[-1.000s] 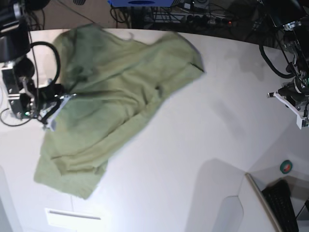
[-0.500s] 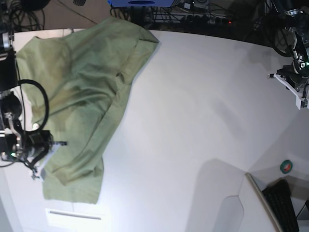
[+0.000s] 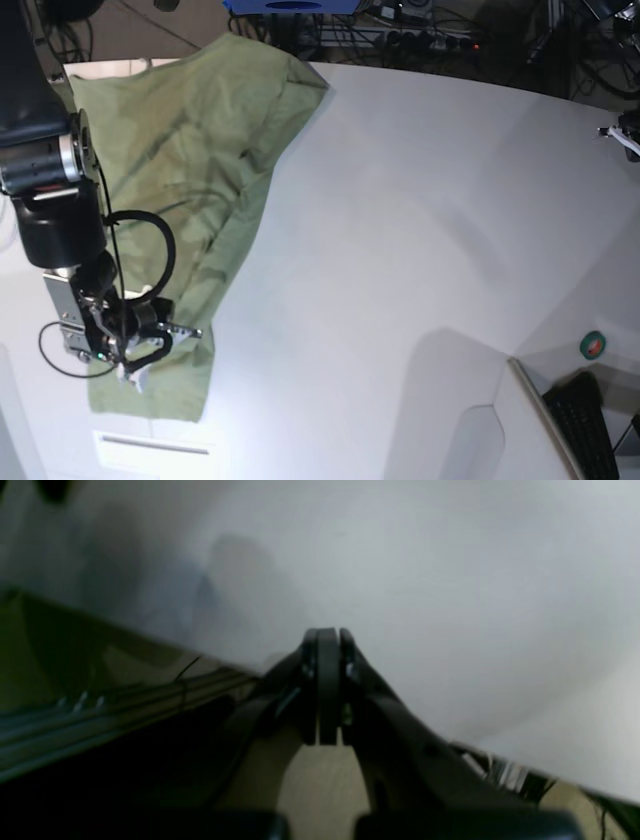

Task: Layout the t-shirt on the table in an organized manner, then fold the t-shirt properly
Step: 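Drag the lifted shirt with the right gripper toward its own side, then grasp the shirt with both grippers, left gripper at its middle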

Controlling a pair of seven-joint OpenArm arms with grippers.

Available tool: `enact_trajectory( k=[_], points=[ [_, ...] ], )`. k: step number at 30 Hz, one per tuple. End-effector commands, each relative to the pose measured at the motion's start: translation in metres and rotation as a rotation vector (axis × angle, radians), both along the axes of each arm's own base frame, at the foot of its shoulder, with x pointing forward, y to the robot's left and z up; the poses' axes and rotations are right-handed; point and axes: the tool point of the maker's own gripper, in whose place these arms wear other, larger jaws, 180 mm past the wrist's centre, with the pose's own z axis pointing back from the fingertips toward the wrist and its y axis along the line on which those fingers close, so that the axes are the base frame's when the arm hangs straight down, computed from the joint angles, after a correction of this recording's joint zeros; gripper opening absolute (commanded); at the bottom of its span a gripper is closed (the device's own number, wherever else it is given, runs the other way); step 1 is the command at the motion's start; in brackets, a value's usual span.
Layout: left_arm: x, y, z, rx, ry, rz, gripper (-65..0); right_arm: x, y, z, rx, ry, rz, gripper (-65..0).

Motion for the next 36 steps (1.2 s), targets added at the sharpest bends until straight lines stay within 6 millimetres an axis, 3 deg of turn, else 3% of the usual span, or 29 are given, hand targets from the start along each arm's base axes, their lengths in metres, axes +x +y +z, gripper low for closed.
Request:
enact_trajectory(
  k=[1,6,13,21,26,28,32,36],
  points=[
    [0.005,0.006,0.012,0.028,-0.027,-0.006,-65.0,0.016,-0.01,0.013,-0.013,-0.045,-0.018,-65.0],
    [0.005,0.007,0.012,0.029,-0.027,-0.005,-65.0,-0.007,0.016,-0.014,-0.026,0.009,0.046,-65.0],
    [0.008,0.005,0.012,0.028,-0.03,-0.011,-65.0,-0.034,0.078,-0.037,-0.043,0.039,0.216,-65.0],
    [0.007,0.006,0.012,0.029,-0.029,-0.011,-65.0,-0.06,0.181,-0.034,-0.072,0.021,0.518,-65.0],
    [0.008,0.004,0.011,0.028,-0.027,-0.017,-65.0,-0.073,0.205,-0.031,-0.081,0.014,0.613,-65.0],
    [0.015,-0.007,0.005,0.016,-0.011,-0.057,-65.0,-0.077,0.22,-0.017,-0.048,-0.006,0.649,-65.0],
    [0.036,-0.044,-0.011,-0.016,0.023,-0.184,-65.0,-0.083,0.217,0.026,0.006,-0.06,0.676,-65.0],
    [0.073,-0.107,-0.023,-0.068,0.011,-0.348,-65.0,-0.103,0.17,0.059,0.116,-0.05,0.42,-65.0]
  ],
)
